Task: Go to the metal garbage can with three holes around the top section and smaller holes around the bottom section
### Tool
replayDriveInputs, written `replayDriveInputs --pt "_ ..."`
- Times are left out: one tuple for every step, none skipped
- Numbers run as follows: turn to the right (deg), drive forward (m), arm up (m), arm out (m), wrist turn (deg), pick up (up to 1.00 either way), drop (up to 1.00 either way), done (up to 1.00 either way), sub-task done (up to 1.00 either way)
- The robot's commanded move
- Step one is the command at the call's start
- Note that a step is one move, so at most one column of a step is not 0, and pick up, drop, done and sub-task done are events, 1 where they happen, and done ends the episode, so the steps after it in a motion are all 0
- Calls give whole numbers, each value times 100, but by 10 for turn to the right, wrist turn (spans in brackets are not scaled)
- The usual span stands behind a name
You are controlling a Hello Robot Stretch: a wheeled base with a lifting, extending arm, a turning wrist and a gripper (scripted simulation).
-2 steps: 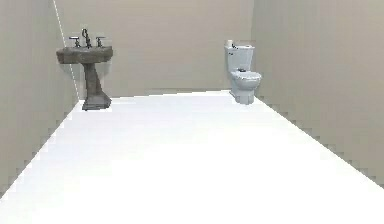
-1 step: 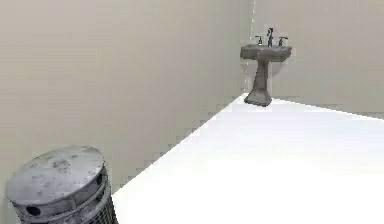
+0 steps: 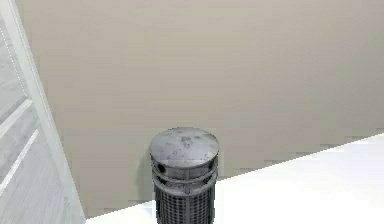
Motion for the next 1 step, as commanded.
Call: replayDriveInputs --pt "0 0 0 0 0 0 0 100 0"
